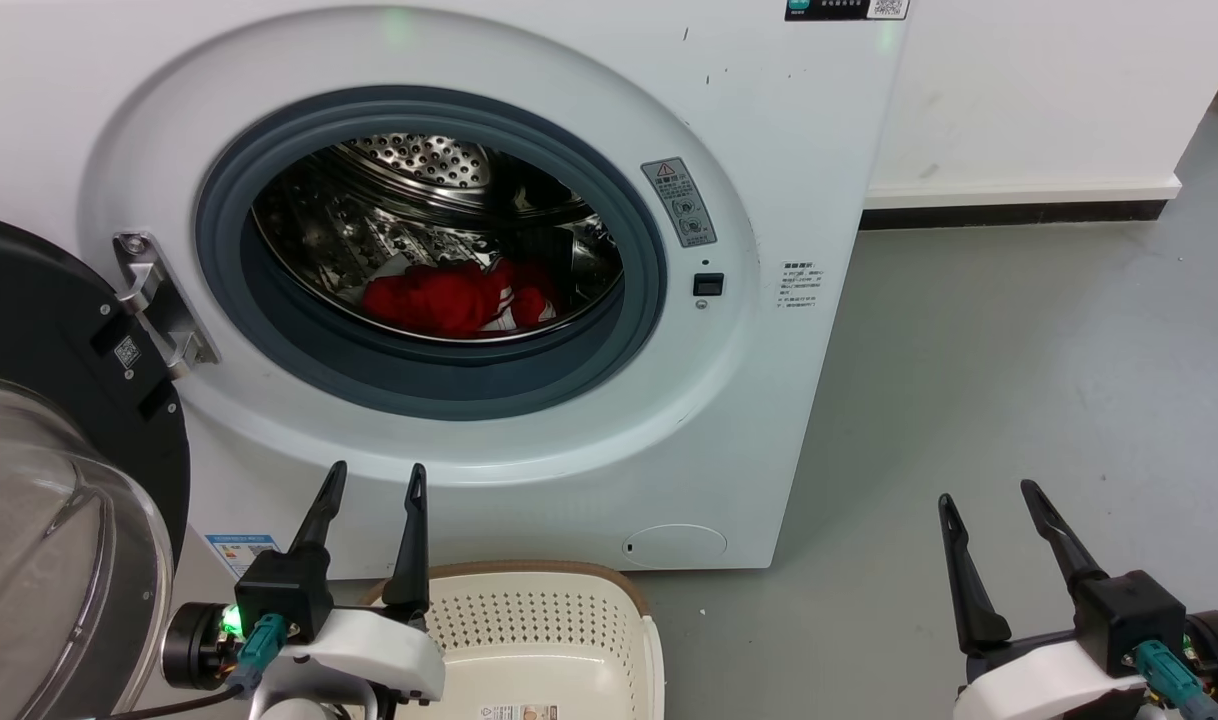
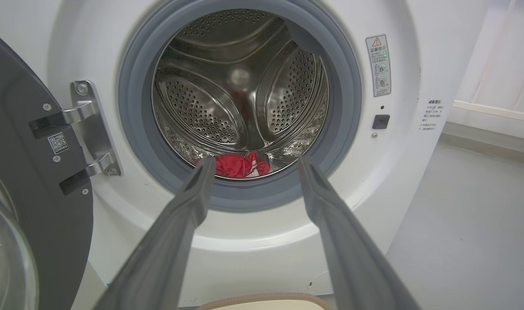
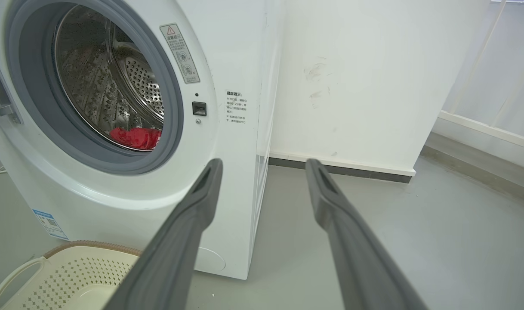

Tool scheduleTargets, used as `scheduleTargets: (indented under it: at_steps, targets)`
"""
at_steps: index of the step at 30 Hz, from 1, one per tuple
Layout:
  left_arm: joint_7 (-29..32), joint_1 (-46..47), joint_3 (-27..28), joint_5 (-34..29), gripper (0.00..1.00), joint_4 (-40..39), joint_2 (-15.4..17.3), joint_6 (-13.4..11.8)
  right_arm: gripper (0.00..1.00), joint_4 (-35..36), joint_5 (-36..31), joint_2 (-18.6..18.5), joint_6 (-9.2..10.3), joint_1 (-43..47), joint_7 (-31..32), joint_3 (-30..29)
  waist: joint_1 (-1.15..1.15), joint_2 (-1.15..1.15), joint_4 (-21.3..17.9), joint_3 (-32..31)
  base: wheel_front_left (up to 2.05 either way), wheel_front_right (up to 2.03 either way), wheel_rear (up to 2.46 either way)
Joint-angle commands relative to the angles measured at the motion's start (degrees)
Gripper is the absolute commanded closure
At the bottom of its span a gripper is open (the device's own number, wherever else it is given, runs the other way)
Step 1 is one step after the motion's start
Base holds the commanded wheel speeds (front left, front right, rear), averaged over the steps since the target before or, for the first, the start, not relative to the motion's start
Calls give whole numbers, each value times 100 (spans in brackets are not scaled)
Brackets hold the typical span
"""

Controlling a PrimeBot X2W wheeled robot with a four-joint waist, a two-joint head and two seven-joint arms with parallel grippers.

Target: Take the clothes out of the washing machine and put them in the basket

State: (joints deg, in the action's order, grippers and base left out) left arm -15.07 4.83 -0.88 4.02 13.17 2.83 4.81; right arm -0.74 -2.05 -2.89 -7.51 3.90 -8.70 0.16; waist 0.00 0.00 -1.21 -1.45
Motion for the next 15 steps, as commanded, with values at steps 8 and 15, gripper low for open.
scheduleTargets:
  at_steps: [8,15]
  targets:
    - [-15,194,27,-97,0,174,84,14,0,13,13,3,4,-2,8,16,0,0,4,50,0,0,0]
    - [-15,645,136,-79,0,473,197,-35,0,85,36,5,4,-184,-4,122,0,0,-172,397,0,0,0]
